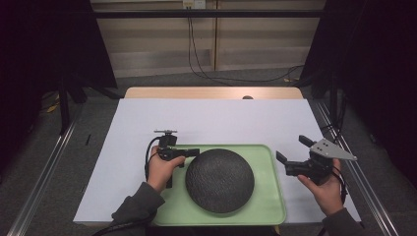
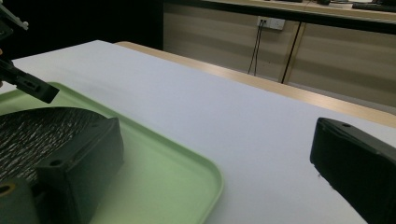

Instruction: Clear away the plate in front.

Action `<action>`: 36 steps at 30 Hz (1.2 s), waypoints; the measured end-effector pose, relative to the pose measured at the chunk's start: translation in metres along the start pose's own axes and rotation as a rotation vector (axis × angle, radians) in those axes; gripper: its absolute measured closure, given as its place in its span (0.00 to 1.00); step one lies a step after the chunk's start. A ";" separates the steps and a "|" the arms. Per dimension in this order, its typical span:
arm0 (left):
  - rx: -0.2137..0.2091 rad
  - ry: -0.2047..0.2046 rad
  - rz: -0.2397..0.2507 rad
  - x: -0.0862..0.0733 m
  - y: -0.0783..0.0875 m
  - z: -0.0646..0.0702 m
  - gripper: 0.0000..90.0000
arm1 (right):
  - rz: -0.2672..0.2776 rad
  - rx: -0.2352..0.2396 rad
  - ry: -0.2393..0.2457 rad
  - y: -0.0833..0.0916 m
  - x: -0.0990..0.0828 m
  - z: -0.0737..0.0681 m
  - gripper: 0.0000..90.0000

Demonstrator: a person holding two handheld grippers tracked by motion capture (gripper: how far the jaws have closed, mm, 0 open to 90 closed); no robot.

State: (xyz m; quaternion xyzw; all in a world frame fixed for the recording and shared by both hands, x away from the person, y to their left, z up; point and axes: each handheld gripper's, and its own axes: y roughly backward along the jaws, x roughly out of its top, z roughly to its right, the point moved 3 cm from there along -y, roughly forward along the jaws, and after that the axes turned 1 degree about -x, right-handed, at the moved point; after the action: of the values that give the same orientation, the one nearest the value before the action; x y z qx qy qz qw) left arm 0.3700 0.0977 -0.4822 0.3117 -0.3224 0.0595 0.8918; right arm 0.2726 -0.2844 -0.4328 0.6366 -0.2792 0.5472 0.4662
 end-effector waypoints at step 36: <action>0.017 -0.171 0.207 0.013 0.035 0.005 0.22 | -0.016 0.005 0.021 -0.001 -0.002 -0.001 0.02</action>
State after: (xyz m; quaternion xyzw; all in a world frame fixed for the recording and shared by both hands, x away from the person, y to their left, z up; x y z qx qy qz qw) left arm 0.3665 0.1210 -0.4531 0.2881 -0.4273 0.1273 0.8475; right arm 0.2729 -0.2833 -0.4349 0.6343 -0.2676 0.5508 0.4719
